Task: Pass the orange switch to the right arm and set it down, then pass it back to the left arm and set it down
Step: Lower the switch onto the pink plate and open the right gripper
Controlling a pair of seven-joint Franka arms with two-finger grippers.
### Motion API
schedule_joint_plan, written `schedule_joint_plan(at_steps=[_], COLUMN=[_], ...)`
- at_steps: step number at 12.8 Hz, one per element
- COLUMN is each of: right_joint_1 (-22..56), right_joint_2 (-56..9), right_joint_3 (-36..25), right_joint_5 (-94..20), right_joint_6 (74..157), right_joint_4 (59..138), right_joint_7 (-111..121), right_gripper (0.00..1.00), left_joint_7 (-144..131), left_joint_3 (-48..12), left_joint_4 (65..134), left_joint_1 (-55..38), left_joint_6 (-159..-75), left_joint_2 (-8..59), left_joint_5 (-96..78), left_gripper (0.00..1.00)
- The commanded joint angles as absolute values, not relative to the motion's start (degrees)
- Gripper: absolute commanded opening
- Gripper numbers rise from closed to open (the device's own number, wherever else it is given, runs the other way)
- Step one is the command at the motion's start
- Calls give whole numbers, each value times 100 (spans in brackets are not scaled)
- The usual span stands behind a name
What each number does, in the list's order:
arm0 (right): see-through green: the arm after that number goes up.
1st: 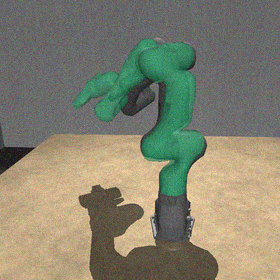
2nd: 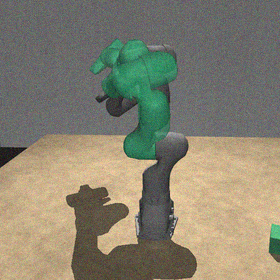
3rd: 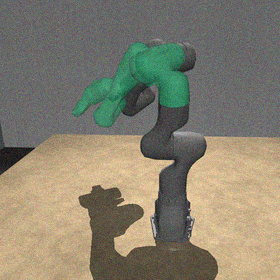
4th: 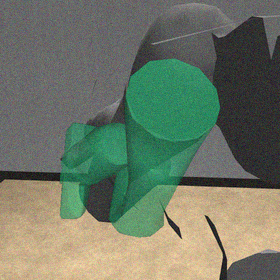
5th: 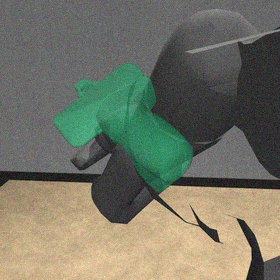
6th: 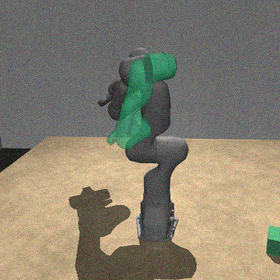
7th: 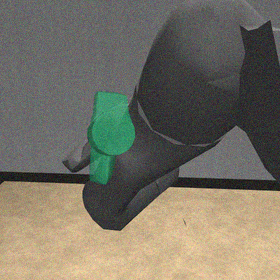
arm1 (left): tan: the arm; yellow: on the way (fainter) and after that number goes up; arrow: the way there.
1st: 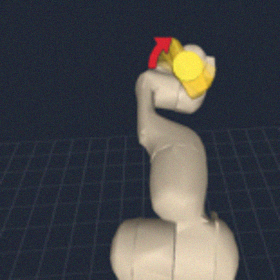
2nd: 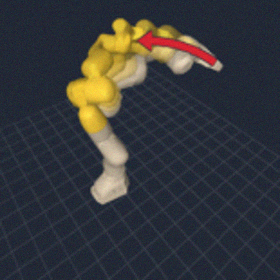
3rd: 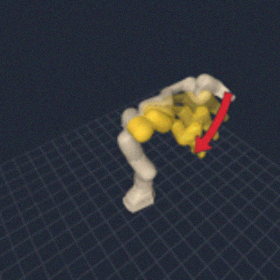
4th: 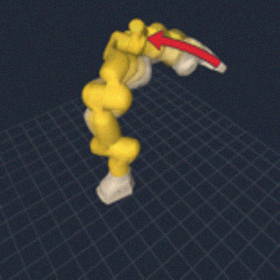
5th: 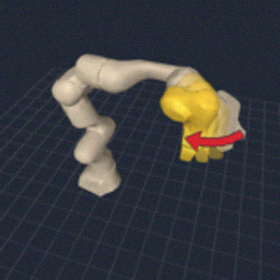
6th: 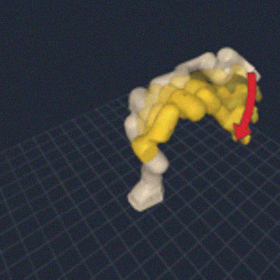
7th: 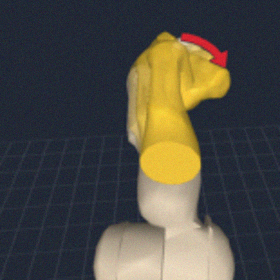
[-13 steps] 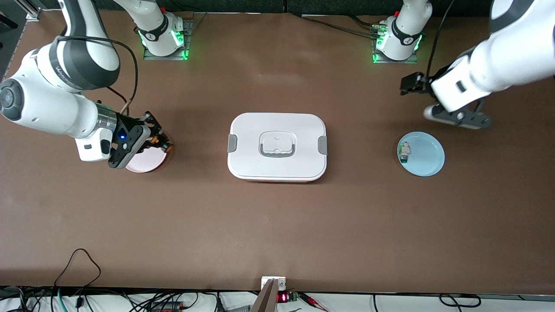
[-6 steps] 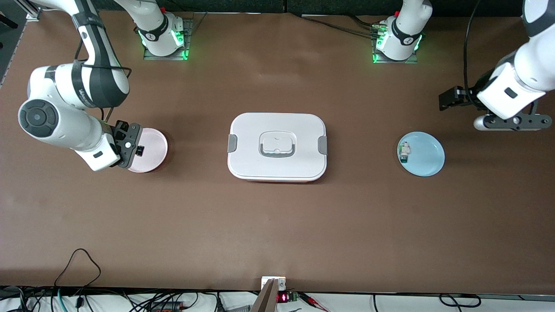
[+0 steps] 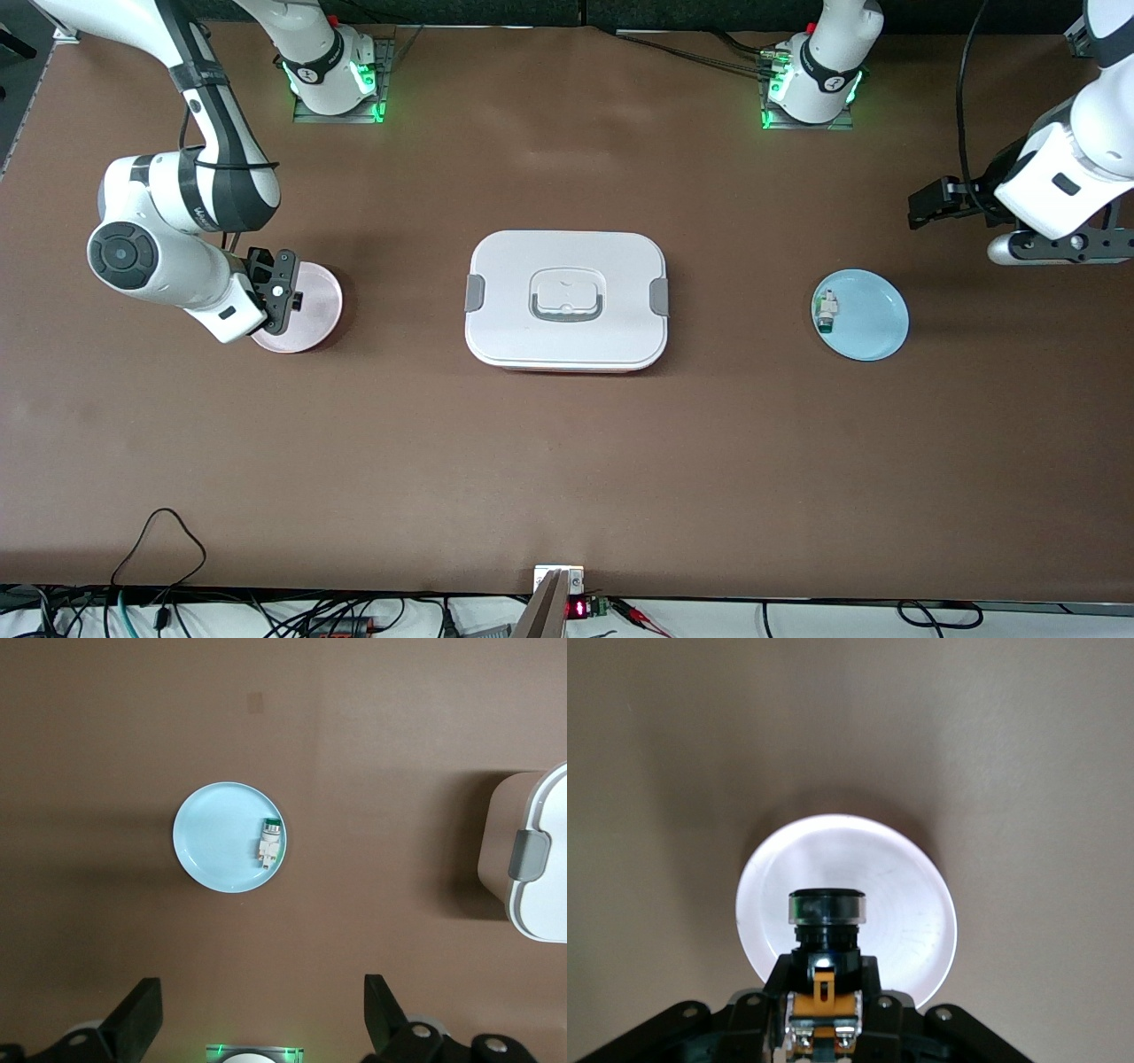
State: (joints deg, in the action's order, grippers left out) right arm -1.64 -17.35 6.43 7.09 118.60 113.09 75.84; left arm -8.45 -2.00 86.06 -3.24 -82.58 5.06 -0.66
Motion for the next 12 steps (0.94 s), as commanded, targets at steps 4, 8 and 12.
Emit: schedule_joint_plan(at_steps=[4, 8, 12], right_joint_1=[-501, -589, -589], right_joint_2=[-1757, -1881, -2091], right_joint_3=[703, 712, 703], right_joint_5=[949, 941, 940], right_joint_6=[12936, 13692, 13859], right_joint_4=[11996, 12445, 12515], right_joint_7=[8288, 8306, 8306], right_gripper=[21, 21, 21], left_joint_7=[-1529, -1538, -1846], left_joint_3=[-535, -527, -457], left_joint_4=[8648, 8622, 8395], left_joint_1=[-308, -237, -141], left_joint_6=[-8095, -8095, -8069], left_joint_2=[360, 378, 343], left_joint_5=[-132, -236, -466], left_gripper=[100, 100, 100])
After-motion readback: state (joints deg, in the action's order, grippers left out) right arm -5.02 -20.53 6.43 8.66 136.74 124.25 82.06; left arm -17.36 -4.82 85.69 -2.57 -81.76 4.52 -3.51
